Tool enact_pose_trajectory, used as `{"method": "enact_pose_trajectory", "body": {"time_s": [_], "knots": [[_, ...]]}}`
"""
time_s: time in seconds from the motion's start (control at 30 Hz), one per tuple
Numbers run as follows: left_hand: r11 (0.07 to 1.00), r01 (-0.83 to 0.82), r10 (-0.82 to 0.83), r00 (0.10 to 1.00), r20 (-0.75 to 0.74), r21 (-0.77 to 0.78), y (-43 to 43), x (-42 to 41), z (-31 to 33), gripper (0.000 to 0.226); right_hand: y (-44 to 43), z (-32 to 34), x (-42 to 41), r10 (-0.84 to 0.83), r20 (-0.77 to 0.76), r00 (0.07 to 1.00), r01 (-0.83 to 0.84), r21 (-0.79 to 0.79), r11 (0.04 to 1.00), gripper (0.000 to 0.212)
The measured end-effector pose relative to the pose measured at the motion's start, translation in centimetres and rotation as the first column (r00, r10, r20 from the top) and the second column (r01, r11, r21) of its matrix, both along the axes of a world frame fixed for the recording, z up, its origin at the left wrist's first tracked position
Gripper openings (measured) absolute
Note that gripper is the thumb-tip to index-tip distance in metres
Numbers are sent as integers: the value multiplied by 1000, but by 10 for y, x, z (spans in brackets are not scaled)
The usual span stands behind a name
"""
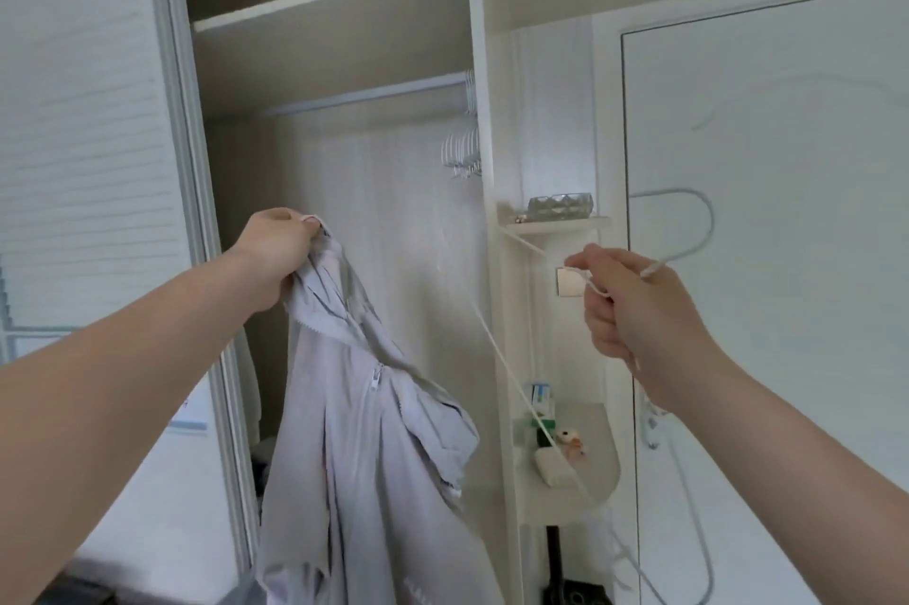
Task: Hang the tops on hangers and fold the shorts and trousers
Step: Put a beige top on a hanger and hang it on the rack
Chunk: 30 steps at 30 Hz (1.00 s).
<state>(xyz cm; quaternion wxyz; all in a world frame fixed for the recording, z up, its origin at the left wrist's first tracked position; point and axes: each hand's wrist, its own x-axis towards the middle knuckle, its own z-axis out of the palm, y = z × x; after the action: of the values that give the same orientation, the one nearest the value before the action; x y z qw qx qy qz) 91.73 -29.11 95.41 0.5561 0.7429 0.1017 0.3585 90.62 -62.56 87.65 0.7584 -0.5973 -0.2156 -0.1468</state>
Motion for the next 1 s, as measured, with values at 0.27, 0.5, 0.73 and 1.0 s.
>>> {"method": "enact_pose_trajectory", "body": {"time_s": [0.27, 0.5, 0.73, 1.0], "knots": [[945, 59, -17, 991, -132, 322, -27, -48, -67, 24, -10, -78, -67, 188, -11, 982, -188, -44, 981, 25], [870, 172, -49, 963, -266, 463, -50, -94, -152, 29, -11, -175, -137, 101, -137, 985, -127, -195, 972, 15], [869, 357, -202, 888, -412, 343, -71, -127, -230, 20, -13, -241, -170, 45, -189, 981, -111, -356, 928, 27], [807, 557, -411, 767, -493, 193, -123, -165, -277, 18, 3, -280, -177, 29, -228, 973, -148, -529, 836, 25]]}}
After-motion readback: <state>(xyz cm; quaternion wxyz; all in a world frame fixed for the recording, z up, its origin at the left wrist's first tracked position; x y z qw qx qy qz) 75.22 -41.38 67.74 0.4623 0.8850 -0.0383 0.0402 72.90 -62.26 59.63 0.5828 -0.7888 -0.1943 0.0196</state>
